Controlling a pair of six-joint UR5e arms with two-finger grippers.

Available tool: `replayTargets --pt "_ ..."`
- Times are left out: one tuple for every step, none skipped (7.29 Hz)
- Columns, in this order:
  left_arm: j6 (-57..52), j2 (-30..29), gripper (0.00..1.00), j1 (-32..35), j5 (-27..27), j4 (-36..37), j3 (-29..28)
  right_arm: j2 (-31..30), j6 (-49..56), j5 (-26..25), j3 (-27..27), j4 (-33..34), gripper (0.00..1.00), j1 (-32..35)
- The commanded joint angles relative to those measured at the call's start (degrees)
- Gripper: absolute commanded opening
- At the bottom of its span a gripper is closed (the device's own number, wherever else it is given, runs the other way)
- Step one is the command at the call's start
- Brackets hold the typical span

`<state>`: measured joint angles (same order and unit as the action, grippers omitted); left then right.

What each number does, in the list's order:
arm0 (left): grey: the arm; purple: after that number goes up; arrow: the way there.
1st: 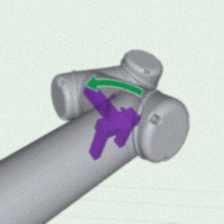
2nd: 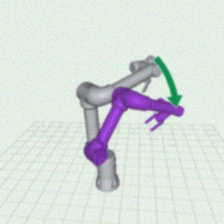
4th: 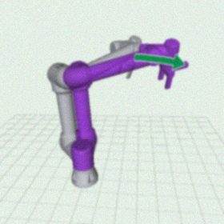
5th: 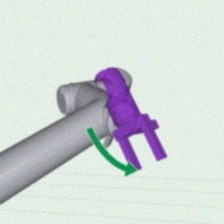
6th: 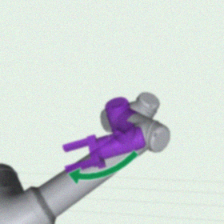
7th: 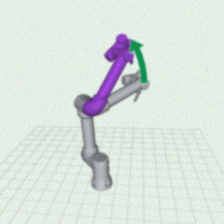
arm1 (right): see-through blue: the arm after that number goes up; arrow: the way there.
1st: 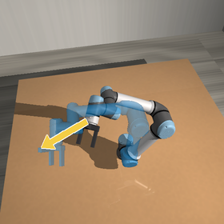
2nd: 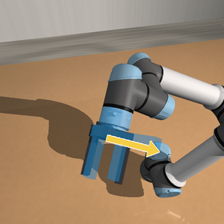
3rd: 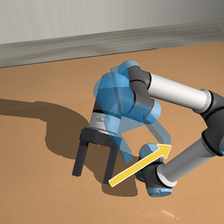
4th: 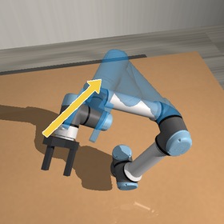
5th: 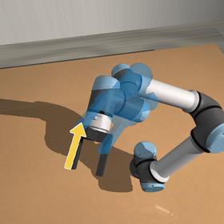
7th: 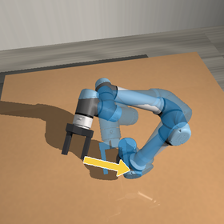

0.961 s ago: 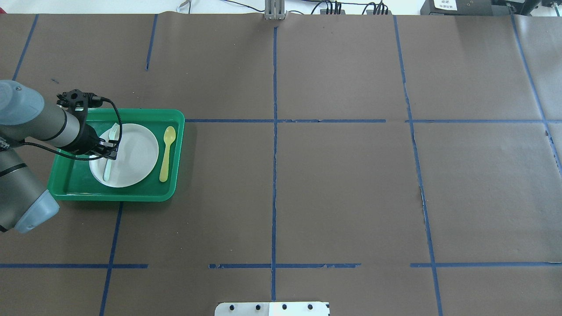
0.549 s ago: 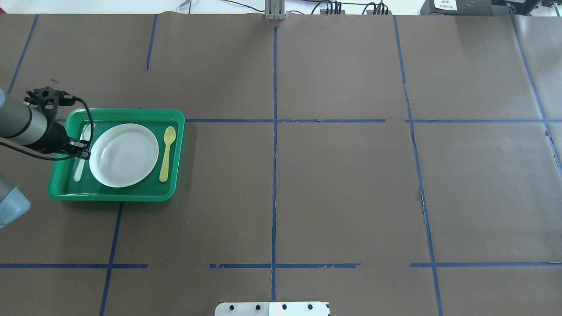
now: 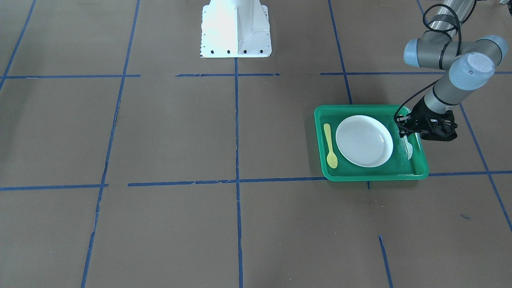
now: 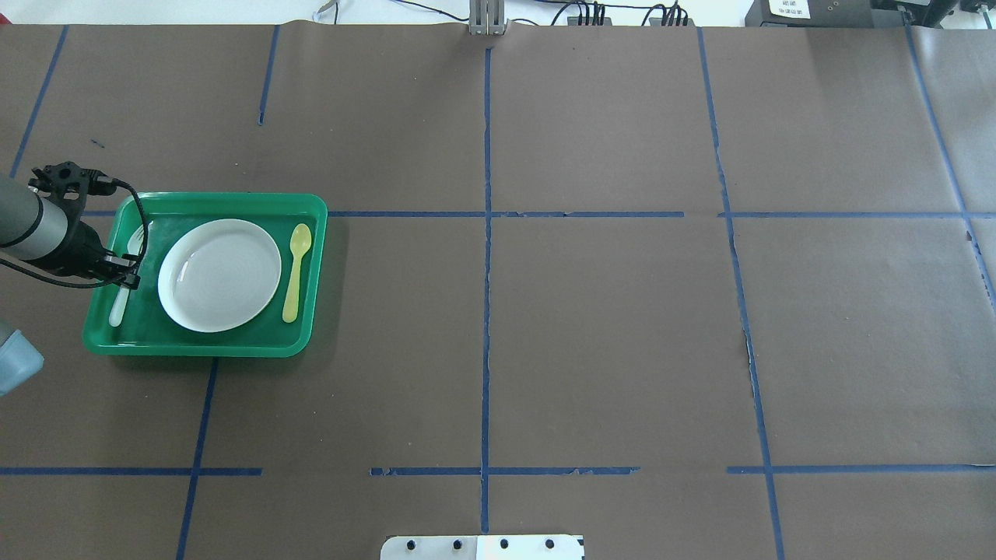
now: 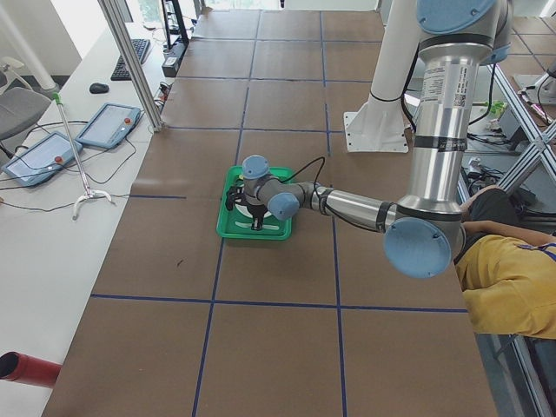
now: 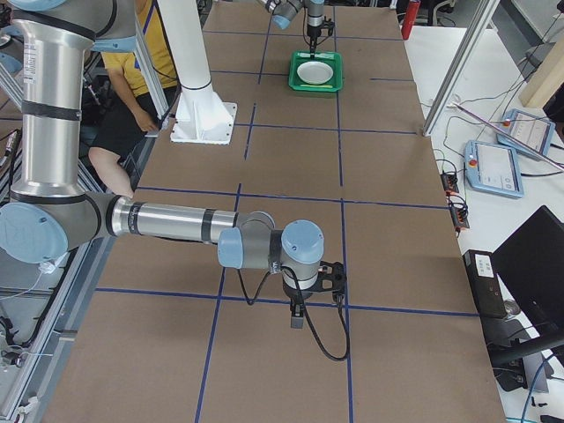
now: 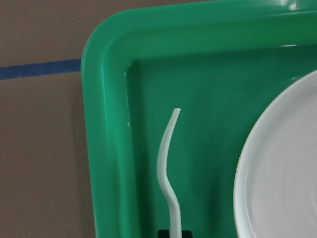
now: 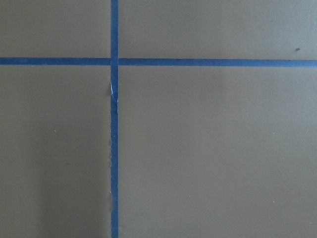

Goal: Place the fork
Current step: 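Move the fork off the plate and lower it onto the tray beside the plate, then open the left gripper and withdraw it away from the tray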

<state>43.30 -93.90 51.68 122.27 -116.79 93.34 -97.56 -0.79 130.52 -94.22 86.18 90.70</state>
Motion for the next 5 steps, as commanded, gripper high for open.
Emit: replayTargets --pt "-0.23 -0.05 0.99 0.26 0.07 -0.20 0.27 0.00 0.00 0.00 0.00 0.04 1.00 0.00" --pt "-0.14 0.03 1.00 2.26 0.25 -0.11 0.88 0.00 0.00 0.00 0.00 0.04 1.00 0.00" --pt "-0.84 0.64 1.00 6.02 0.95 0.24 1.58 0.00 0.08 0.00 0.00 0.04 1.00 0.00" --pt "-5.89 1.08 1.00 10.93 2.96 0.59 1.67 0.00 0.00 0.00 0.00 0.04 1.00 0.00" --pt "-16.56 3.00 1.00 17.07 4.19 3.64 1.67 0.00 0.00 0.00 0.00 -0.05 1.00 0.00"
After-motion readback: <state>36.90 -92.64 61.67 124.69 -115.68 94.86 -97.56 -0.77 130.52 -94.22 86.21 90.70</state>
